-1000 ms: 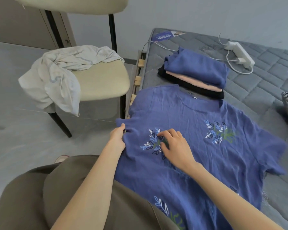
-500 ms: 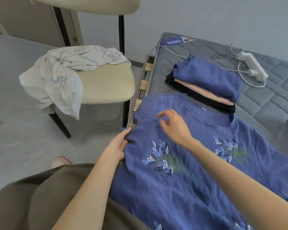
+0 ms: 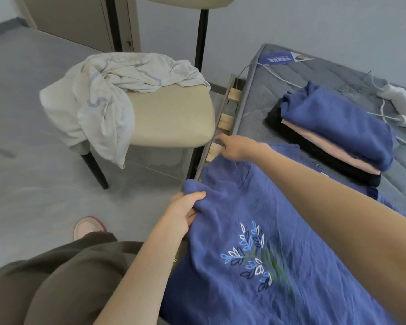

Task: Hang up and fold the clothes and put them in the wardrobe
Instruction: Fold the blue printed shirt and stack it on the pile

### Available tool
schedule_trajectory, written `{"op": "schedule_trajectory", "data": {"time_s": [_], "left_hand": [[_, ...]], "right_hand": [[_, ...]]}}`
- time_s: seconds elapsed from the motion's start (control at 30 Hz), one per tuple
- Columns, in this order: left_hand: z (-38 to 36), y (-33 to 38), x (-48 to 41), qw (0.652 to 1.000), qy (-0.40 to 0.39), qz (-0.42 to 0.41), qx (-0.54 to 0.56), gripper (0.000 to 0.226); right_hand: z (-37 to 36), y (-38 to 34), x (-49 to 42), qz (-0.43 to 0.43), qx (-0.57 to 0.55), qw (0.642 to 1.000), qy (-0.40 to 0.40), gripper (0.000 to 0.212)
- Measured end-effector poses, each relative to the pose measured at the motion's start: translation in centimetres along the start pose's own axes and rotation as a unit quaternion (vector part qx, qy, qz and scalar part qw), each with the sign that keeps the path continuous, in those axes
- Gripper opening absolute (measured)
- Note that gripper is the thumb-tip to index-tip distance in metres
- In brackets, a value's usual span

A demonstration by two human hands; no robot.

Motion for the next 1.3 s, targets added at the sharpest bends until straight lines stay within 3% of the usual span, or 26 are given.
{"op": "schedule_trajectory", "data": {"time_s": [0.1, 0.17, 0.33, 0.43, 0.5, 0.63, 0.77, 0.93, 1.0, 1.07, 1.13, 1.23, 1.3], "left_hand": [[0.0, 0.7, 0.3, 1.0, 0.014, -0.021, 0.015, 0.017], [-0.3, 0.9, 0.7, 1.0, 0.012, -0.016, 0.024, 0.014], [-0.6, 2.0, 1.3, 0.998, 0.018, -0.052, 0.014, 0.023], [-0.4, 2.8, 1.8, 0.994, 0.035, -0.105, 0.006, 0.027], [-0.2, 3.8, 2.5, 0.982, 0.068, -0.165, -0.059, 0.022], [-1.0, 5.7, 5.1, 0.924, 0.101, -0.329, -0.165, 0.019], [-3.2, 5.6, 7.6, 0.86, 0.054, -0.427, -0.274, 0.031], [-5.5, 3.1, 8.8, 0.695, -0.003, -0.494, -0.523, 0.042], [-5.7, 2.5, 9.0, 0.668, -0.022, -0.499, -0.552, 0.038], [-5.8, 2.4, 9.5, 0.676, -0.025, -0.501, -0.541, 0.033], [-5.2, 2.8, 9.8, 0.706, 0.01, -0.496, -0.505, 0.028], [-3.0, 3.7, 9.6, 0.755, 0.087, -0.474, -0.444, 0.03], [-2.3, 3.7, 9.1, 0.743, 0.085, -0.45, -0.488, 0.038]], "right_hand": [[-0.4, -0.6, -0.6, -0.014, 0.121, 0.992, -0.03, 0.053], [-0.3, -0.9, -0.7, -0.02, 0.121, 0.992, -0.043, 0.049], [1.5, -0.9, -0.5, -0.002, -0.076, 0.997, -0.002, 0.033], [3.7, -0.4, 0.5, 0.006, -0.212, 0.975, 0.058, 0.027], [4.7, 0.1, 1.5, 0.015, -0.268, 0.96, 0.077, 0.027], [5.9, 1.9, 4.1, 0.018, -0.311, 0.941, 0.13, 0.017], [6.0, 5.3, 7.0, -0.002, -0.335, 0.922, 0.194, 0.015], [3.2, 10.6, 9.8, -0.094, -0.418, 0.886, 0.176, 0.032], [2.3, 12.0, 10.5, -0.143, -0.475, 0.848, 0.185, 0.032], [1.8, 12.3, 10.9, -0.177, -0.529, 0.81, 0.18, 0.024], [1.4, 11.8, 10.9, -0.189, -0.537, 0.807, 0.153, 0.018], [0.9, 10.6, 10.3, -0.182, -0.469, 0.856, 0.121, 0.03], [0.8, 9.9, 9.9, -0.168, -0.388, 0.897, 0.129, 0.041]]}}
Point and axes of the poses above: each hand's wrist, its own x-axis away from the middle knuckle, its own z-axis out of the back of the hand, y = z × x, the point moved 7 cm from there along -x, towards the middle knuckle, and after that the axes turned 11 degrees about -x, right-handed, at the moved point
